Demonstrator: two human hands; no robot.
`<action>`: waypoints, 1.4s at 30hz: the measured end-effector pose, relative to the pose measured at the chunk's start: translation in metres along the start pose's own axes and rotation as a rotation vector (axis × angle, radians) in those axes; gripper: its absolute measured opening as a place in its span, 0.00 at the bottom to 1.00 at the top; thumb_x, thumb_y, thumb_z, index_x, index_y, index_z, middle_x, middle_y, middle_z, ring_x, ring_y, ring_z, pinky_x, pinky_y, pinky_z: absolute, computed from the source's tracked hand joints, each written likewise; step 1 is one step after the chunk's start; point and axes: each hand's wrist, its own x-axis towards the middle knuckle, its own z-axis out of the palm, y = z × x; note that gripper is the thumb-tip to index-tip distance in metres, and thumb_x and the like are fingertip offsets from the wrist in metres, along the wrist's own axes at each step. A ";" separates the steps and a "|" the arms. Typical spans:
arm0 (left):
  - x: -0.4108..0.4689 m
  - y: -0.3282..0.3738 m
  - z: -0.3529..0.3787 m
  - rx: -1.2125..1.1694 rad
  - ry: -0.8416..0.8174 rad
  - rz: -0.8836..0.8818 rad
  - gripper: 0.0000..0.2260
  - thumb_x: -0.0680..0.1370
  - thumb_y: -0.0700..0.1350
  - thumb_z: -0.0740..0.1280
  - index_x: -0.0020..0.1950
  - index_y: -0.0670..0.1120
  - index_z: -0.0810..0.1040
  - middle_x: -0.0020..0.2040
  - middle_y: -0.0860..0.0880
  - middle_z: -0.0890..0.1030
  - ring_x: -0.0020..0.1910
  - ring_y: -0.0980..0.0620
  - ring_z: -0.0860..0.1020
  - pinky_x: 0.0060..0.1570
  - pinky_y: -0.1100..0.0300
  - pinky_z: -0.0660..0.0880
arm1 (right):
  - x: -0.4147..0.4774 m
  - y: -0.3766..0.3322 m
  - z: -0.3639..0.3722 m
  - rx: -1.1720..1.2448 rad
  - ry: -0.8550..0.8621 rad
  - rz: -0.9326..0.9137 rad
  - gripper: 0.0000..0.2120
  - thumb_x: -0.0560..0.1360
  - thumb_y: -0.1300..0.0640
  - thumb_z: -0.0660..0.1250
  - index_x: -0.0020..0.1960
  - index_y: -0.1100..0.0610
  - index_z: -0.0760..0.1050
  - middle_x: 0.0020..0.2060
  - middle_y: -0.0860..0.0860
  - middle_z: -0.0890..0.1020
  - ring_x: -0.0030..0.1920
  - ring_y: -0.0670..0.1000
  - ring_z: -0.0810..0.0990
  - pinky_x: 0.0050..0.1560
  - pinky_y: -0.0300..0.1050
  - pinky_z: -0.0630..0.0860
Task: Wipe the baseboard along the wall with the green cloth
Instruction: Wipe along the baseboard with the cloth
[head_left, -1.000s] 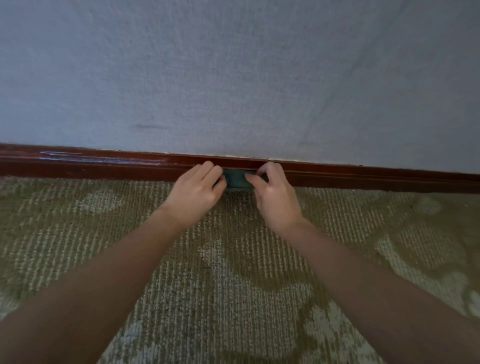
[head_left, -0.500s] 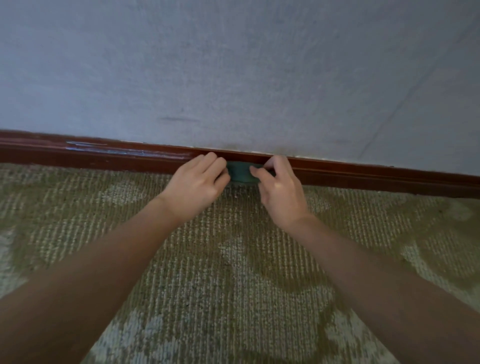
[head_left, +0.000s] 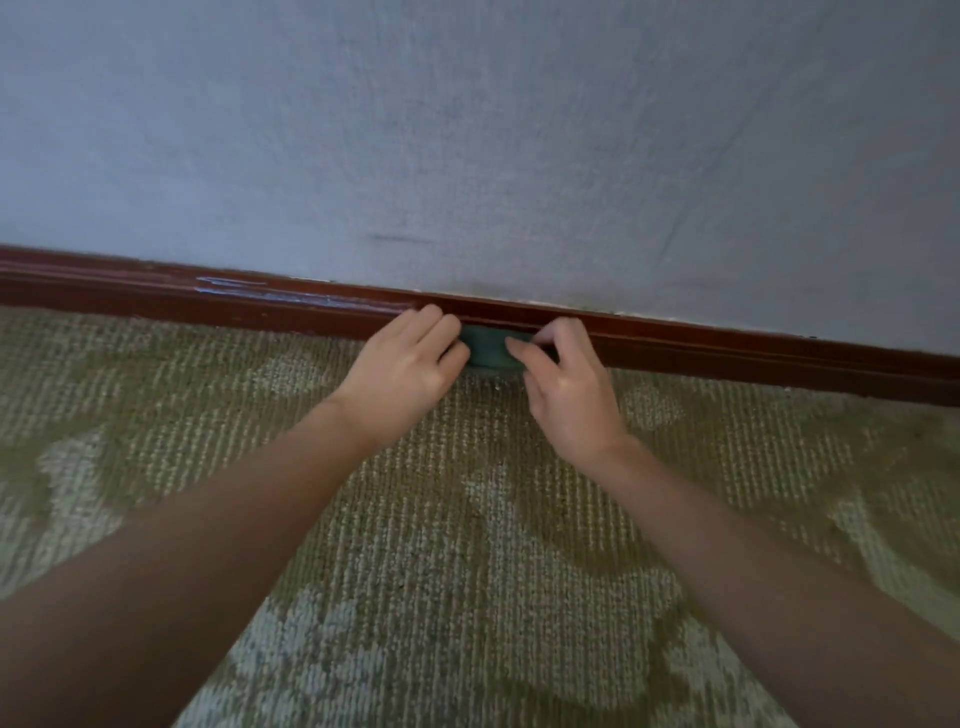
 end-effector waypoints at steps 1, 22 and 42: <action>-0.005 0.001 -0.005 0.017 -0.008 0.014 0.12 0.72 0.30 0.56 0.36 0.36 0.78 0.35 0.40 0.76 0.33 0.44 0.75 0.33 0.54 0.72 | -0.004 -0.005 -0.001 0.013 -0.010 -0.014 0.14 0.66 0.75 0.69 0.52 0.70 0.77 0.41 0.64 0.76 0.39 0.62 0.76 0.30 0.55 0.76; -0.025 -0.032 -0.026 0.012 0.117 -0.101 0.04 0.71 0.28 0.65 0.41 0.32 0.80 0.38 0.38 0.78 0.35 0.41 0.77 0.34 0.51 0.75 | 0.031 -0.043 0.011 0.015 0.106 -0.023 0.17 0.62 0.77 0.71 0.50 0.70 0.79 0.40 0.63 0.79 0.41 0.61 0.79 0.28 0.50 0.78; -0.042 -0.062 0.003 -0.077 0.202 -0.172 0.08 0.70 0.27 0.62 0.43 0.32 0.80 0.40 0.37 0.79 0.37 0.39 0.76 0.39 0.50 0.74 | 0.053 -0.060 0.032 -0.127 0.030 -0.001 0.17 0.58 0.79 0.71 0.46 0.71 0.79 0.37 0.63 0.78 0.38 0.61 0.78 0.28 0.49 0.76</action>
